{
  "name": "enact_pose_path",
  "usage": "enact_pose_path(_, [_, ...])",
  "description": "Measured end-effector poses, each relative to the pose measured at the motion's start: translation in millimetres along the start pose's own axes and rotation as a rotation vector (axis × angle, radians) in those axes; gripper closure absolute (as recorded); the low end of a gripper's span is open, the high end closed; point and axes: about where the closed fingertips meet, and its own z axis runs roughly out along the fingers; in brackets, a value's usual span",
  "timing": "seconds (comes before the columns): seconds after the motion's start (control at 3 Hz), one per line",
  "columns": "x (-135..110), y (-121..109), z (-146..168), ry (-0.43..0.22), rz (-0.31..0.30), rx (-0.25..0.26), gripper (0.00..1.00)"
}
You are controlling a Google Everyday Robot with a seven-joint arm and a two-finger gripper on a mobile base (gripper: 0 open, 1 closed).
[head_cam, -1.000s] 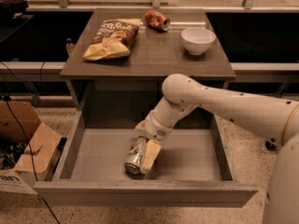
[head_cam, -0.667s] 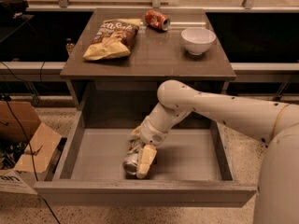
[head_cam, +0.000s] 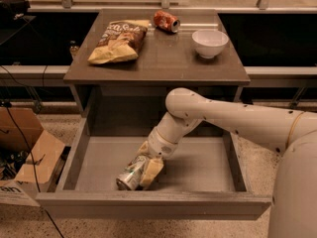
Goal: Pick 7up can from top drawer and place on counter
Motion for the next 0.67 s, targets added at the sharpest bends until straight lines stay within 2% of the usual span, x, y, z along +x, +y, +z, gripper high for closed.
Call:
enact_pose_path(0.33, [6,14,-14,-0.004,0.022,0.014,0.77])
enact_pose_path(0.67, [-2,25,-45,-0.042,0.029,0.078,1.0])
